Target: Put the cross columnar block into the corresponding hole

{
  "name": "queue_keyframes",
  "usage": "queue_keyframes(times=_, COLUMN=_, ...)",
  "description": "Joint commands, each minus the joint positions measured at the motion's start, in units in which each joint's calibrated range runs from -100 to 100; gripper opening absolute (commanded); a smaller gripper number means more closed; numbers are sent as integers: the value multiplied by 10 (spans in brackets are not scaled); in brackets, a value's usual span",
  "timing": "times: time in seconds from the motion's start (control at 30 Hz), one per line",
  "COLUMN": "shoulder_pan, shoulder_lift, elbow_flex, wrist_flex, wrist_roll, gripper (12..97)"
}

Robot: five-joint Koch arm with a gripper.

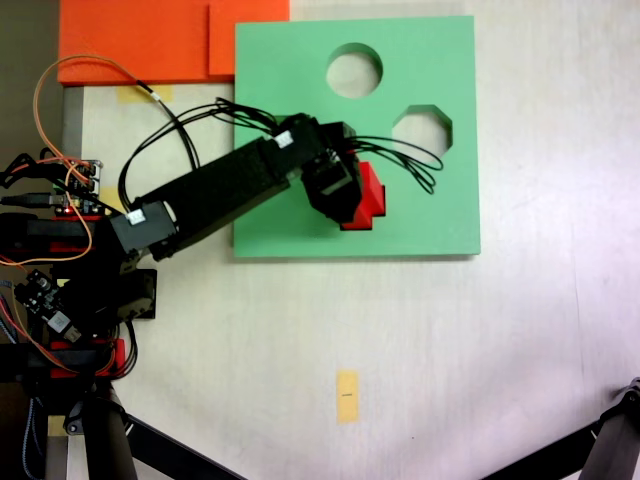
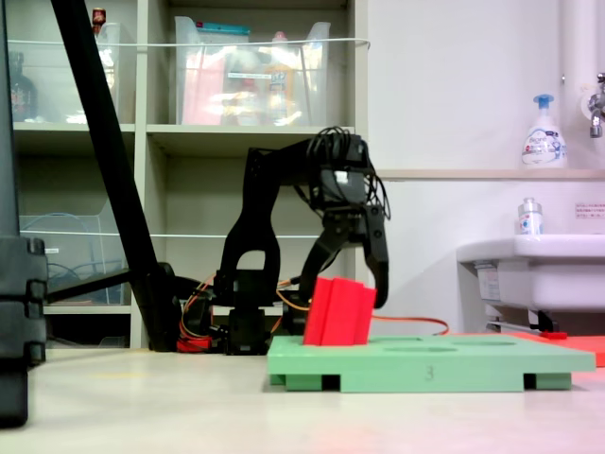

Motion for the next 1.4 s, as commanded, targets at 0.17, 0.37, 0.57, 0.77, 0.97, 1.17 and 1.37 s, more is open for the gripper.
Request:
queue_keyframes(times=0.17, shoulder_pan=-15, shoulder_lift=43, elbow_flex=-5, wrist_flex=-26, wrist_roll=-12, gripper=654)
queue_keyframes(times=0.37, shoulder_pan=-18, shoulder_lift=42, elbow_flex=-4, wrist_flex=-26, wrist_roll=-13, gripper=731)
queue_keyframes(times=0.57, shoulder_pan=-13, shoulder_lift=-46, elbow_flex=2, wrist_flex=-24, wrist_roll=-13, gripper=731)
queue_keyframes(times=0.77, shoulder_pan=-7, shoulder_lift=-254, elbow_flex=1, wrist_flex=-38, wrist_roll=-27, gripper=728)
queue_keyframes(times=0.97, shoulder_pan=-10, shoulder_lift=-515, elbow_flex=-77, wrist_flex=-74, wrist_roll=-101, gripper=542)
queue_keyframes(times=1.17, shoulder_pan=-46, shoulder_lift=-741, elbow_flex=-208, wrist_flex=-50, wrist_roll=-159, gripper=457)
queue_keyframes(times=1.37, shoulder_pan=-102, shoulder_lift=-941, elbow_flex=-453, wrist_flex=-46, wrist_roll=-194, gripper=475)
